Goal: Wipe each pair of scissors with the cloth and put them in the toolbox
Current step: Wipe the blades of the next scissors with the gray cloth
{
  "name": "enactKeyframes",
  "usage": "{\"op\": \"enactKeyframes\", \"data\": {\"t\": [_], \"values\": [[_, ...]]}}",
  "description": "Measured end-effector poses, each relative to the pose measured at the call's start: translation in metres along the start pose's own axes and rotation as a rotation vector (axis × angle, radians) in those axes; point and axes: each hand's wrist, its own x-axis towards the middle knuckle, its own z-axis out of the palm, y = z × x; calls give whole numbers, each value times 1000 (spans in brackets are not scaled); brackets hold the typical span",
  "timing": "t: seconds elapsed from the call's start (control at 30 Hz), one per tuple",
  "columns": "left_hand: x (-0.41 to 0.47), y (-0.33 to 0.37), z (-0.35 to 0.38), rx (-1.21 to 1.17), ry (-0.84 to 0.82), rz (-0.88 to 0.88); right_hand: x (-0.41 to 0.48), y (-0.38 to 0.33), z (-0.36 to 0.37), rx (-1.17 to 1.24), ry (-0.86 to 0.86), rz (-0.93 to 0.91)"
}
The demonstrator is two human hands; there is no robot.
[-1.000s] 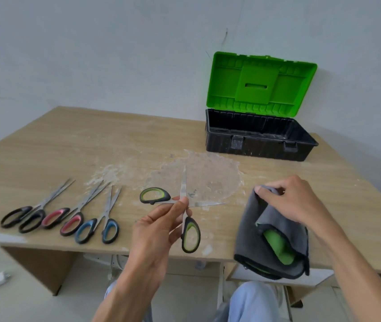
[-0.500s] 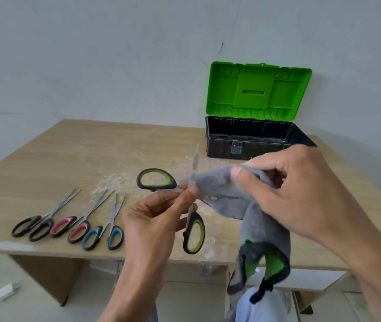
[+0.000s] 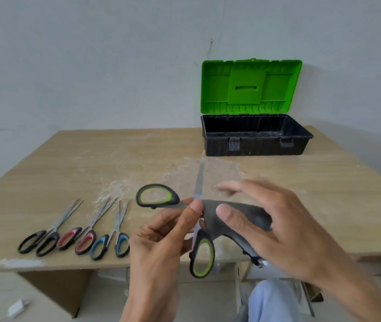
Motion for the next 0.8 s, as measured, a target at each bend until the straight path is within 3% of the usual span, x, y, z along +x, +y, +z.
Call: {"op": "enactKeyframes", "data": {"t": [0.07, 0.2, 0.57, 0.8], "values": [[-1, 1, 0, 0, -20, -16, 2, 3, 4, 282, -143, 66], [0, -1, -3, 54, -49, -58, 4, 5, 5, 423, -162, 46], [-3, 0, -4, 149, -102, -82, 1, 17, -3, 450, -11, 77], [-9, 4, -2, 105, -70, -13, -7, 7, -13, 490, -277, 44]]}}
